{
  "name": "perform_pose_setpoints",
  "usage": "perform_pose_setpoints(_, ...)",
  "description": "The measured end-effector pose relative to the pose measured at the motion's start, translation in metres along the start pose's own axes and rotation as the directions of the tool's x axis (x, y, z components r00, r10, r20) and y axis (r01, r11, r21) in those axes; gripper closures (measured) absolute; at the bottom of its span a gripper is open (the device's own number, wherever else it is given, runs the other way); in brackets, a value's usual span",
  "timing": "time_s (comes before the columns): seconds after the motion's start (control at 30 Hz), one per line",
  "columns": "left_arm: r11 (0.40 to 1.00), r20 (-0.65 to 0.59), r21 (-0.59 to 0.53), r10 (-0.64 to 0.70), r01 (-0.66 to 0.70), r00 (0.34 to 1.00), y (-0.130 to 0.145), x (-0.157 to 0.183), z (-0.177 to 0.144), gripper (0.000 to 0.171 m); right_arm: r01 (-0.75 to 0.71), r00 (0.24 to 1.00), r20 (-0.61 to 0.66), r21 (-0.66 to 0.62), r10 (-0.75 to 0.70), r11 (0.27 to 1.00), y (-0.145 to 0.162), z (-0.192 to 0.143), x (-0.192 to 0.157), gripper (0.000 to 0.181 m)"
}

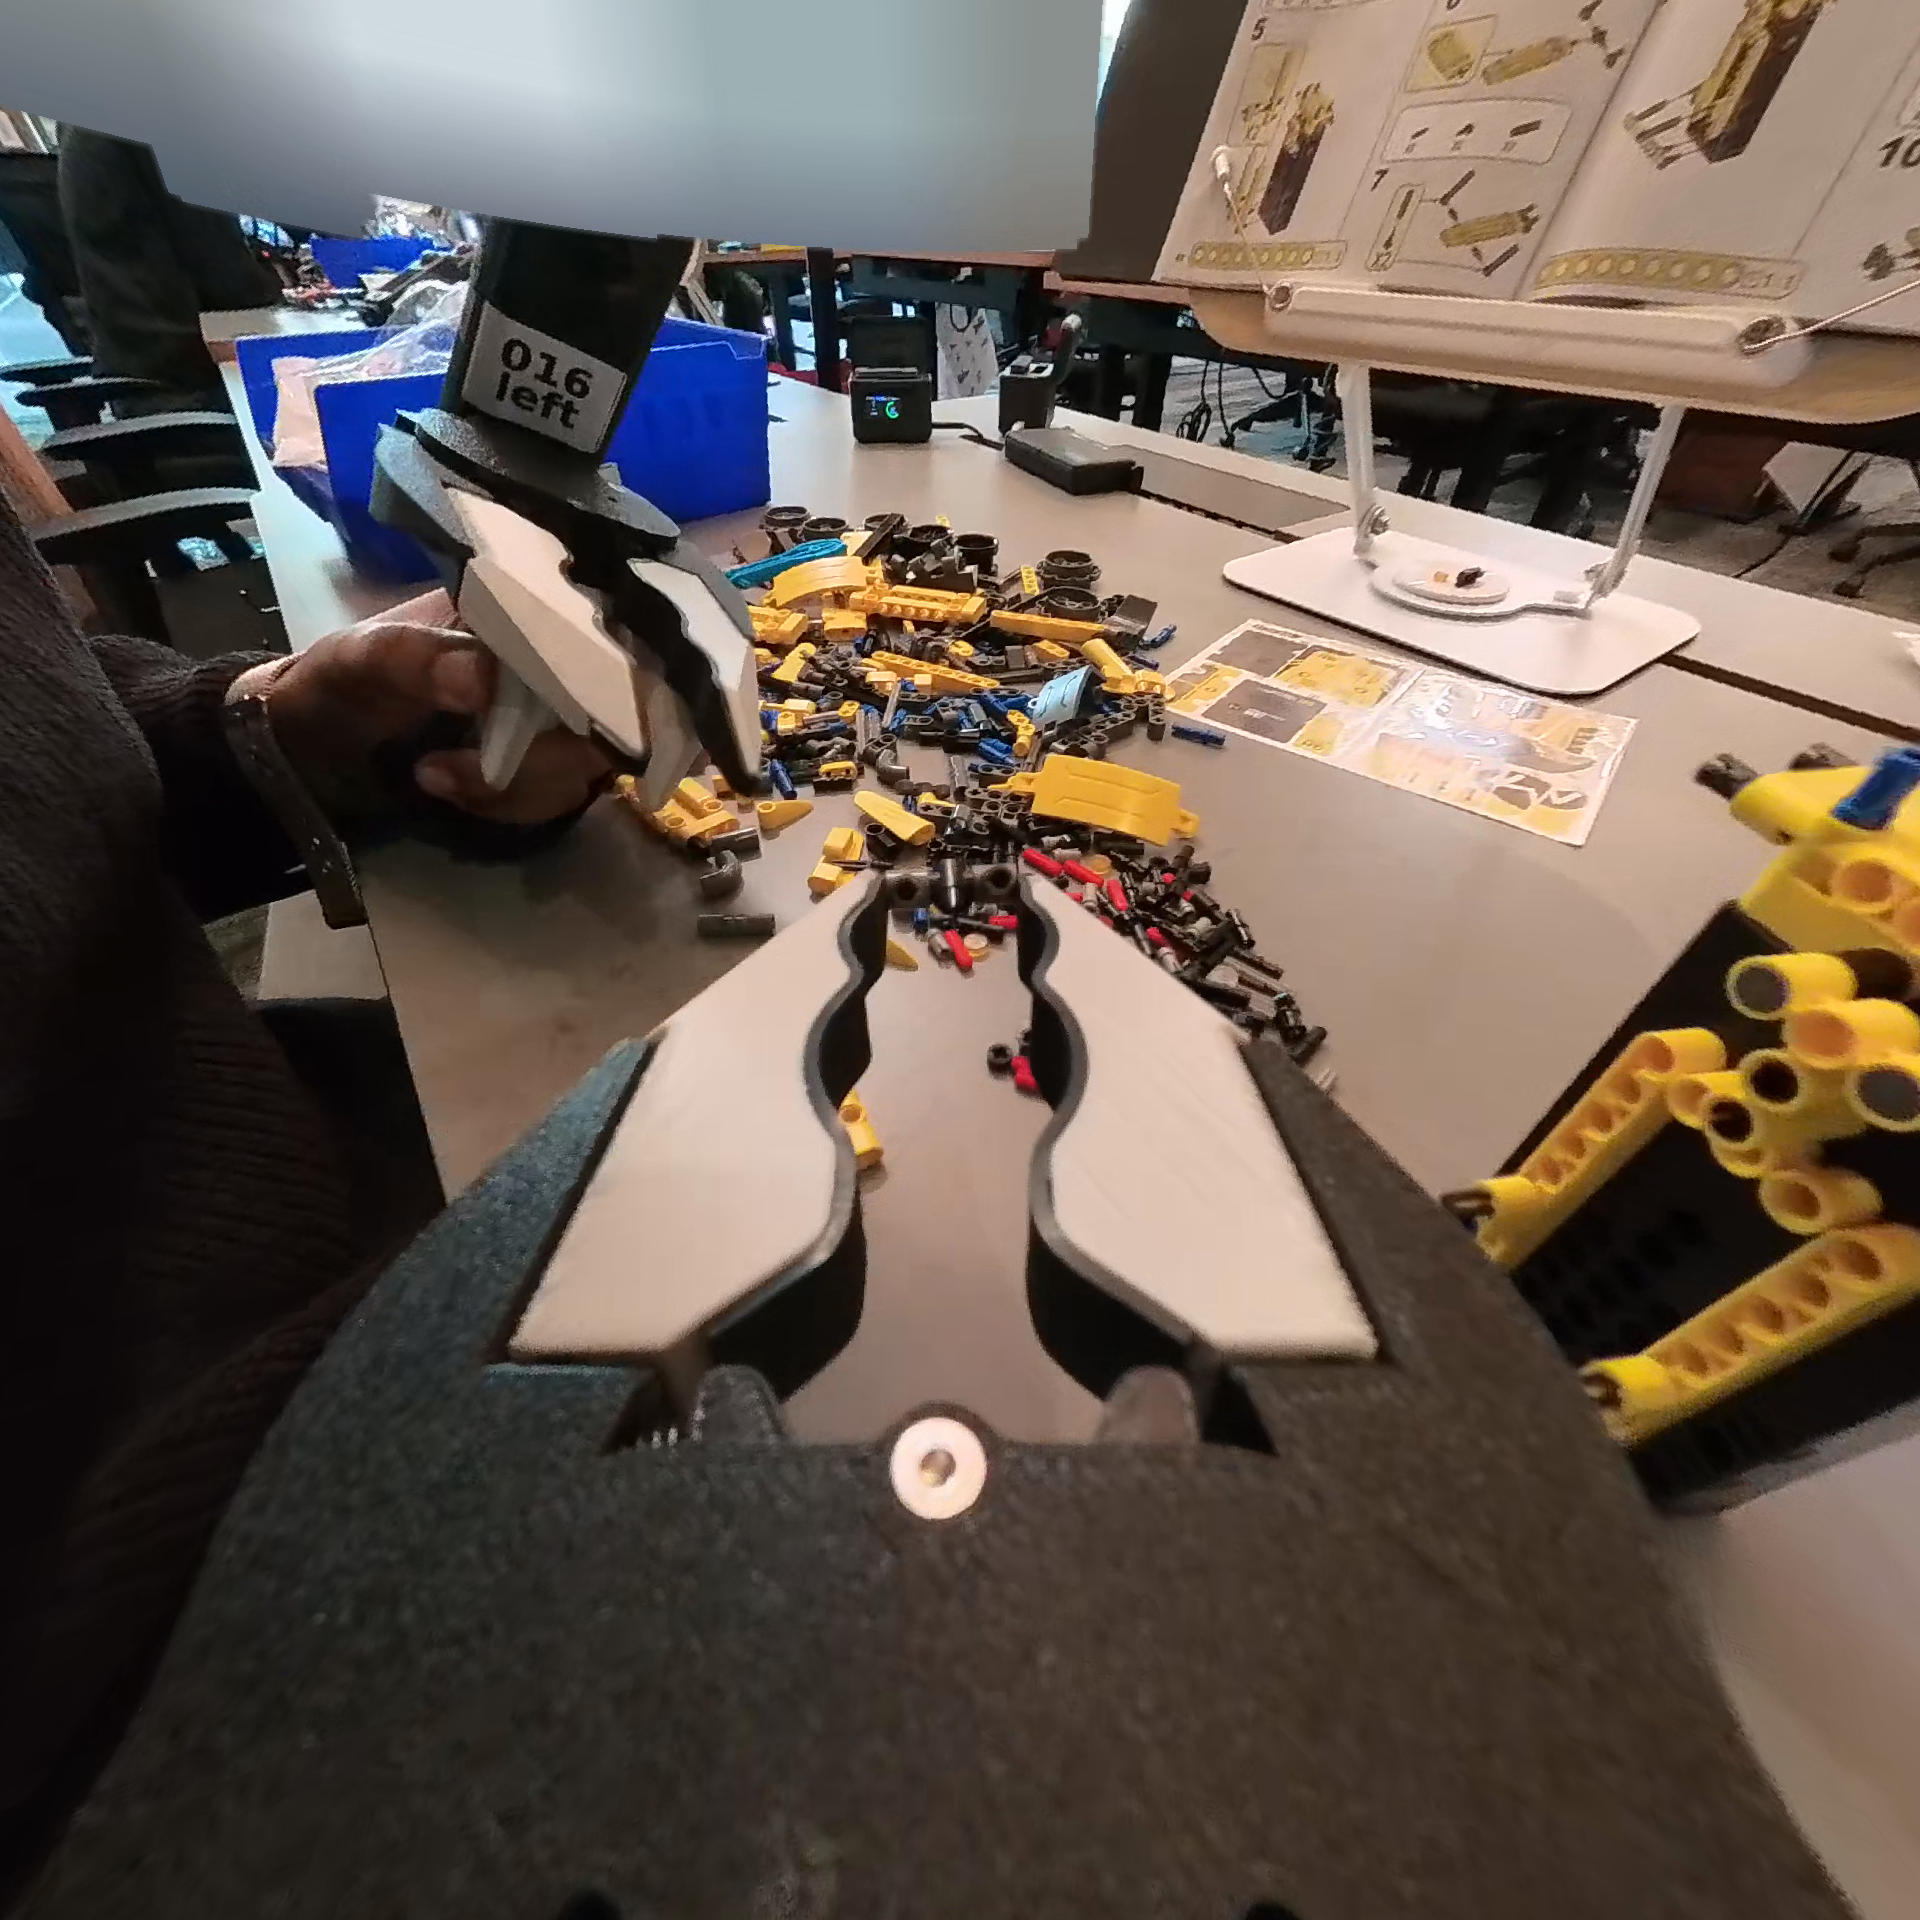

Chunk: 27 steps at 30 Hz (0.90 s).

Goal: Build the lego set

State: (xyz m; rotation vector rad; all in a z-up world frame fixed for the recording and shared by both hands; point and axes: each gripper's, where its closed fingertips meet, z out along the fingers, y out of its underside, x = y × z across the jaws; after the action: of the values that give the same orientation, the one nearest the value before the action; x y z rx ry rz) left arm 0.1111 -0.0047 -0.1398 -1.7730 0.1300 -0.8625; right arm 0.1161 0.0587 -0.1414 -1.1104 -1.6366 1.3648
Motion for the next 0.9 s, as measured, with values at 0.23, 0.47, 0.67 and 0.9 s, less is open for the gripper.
perform_pose_setpoints(0.23, 1.0, 0.0, -0.001, -0.001, 0.001, 1.0, 0.0003, 0.0, 0.0002, 0.15, 0.007, 1.0, 0.027, 0.003, -0.008, 1.0, -0.002, 0.0087, 0.002, 0.157)
perform_pose_setpoints(0.47, 1.0, -0.006, -0.029, 0.003, -0.003, 1.0, 0.0042, 0.0015, 0.0034, 0.149, 0.004, 1.0, 0.021, 0.004, -0.004, 1.0, -0.0026, 0.01, 0.0044, 0.157)
perform_pose_setpoints(0.67, 0.999, -0.016, -0.035, -0.005, 0.004, 1.0, 0.0054, 0.0026, 0.0041, 0.149, 0.0, 1.0, 0.03, -0.001, 0.0, 1.0, -0.0019, 0.0106, 0.0038, 0.157)
perform_pose_setpoints(0.9, 0.999, -0.017, -0.036, -0.005, 0.005, 1.0, 0.0057, 0.0028, 0.0044, 0.149, -0.002, 0.999, 0.033, -0.005, 0.002, 1.0, -0.0015, 0.0108, 0.0034, 0.157)
